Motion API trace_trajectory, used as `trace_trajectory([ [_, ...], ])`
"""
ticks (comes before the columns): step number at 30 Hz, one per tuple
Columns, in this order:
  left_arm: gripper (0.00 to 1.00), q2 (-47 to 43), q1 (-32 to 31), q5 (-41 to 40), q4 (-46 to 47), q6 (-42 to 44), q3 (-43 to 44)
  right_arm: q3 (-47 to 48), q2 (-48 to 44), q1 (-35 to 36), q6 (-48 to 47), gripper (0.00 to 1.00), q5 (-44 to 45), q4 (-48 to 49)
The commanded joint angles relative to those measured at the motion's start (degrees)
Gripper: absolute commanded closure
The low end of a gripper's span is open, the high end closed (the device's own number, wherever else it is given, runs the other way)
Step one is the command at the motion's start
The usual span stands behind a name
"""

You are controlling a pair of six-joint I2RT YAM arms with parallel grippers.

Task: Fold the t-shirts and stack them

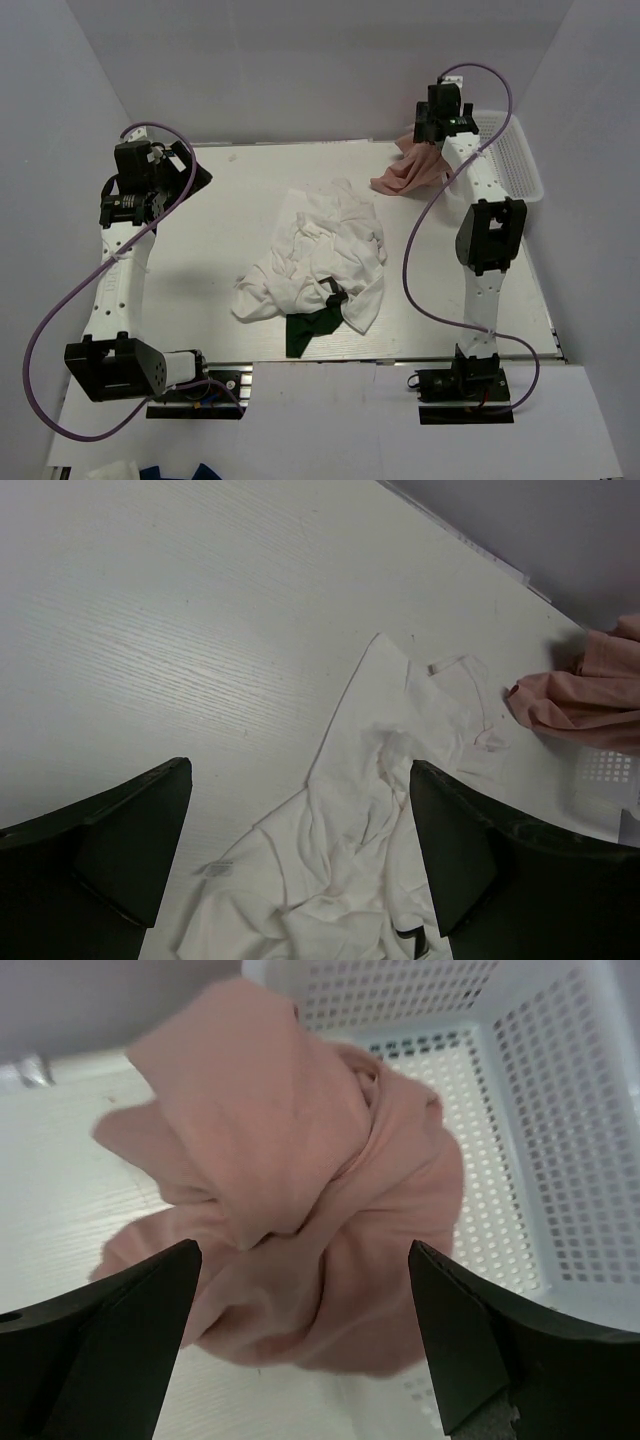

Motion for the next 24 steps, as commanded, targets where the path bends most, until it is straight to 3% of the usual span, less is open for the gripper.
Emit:
trace_trajectory([
  [1, 0.0, -1.9, 0.3, 0.4, -0.6, -0.6, 0.3, 3.7, 5.2, -2.5, 2.9, 0.1, -6.2, -3.3],
  [3, 0.0, -1.9, 0.3, -0.1, -0.6, -0.6, 0.9, 5.3, 5.9, -3.5, 5.0, 0.32, -8.2, -3.2],
  [4, 0.0, -1.9, 0.3, -0.2, -0.6, -0.6, 1.4, 5.5, 4.8, -3.6, 5.1, 0.66, -8.3, -1.8],
  [5, 0.0, -1.9, 0.3, -0.2, -0.6, -0.6, 1.5, 5.4, 4.3, -3.8, 5.5, 0.9, -8.2, 0.3],
  [6, 0.0, -1.9, 0.3, -0.7, -0.6, -0.6, 1.5, 5.3, 3.4, -3.8, 6.1, 1.0, -7.3, 1.4],
  [10, 0.0, -1.3, 0.3, -0.7, 0.0, -0.1, 1.5, 6.1, -4.3, -4.1, 4.3, 1.0, -6.4, 9.1],
  [15, 0.0, -1.3, 0.3, 1.3, 1.0, -0.1, 1.5, 4.2, -9.6, -5.2, 2.5, 1.0, -2.9, 11.4],
  [21, 0.0, -0.3, 0.3, 2.6, 2.1, 0.4, 2.6, 0.8, -14.5, -9.1, 5.3, 1.0, 10.0, 11.2],
  [24, 0.0, 0.3, 0.3, 3.8, 2.1, 0.4, 3.2, -1.8, -16.9, -11.7, 4.5, 1.0, 10.2, 13.9],
])
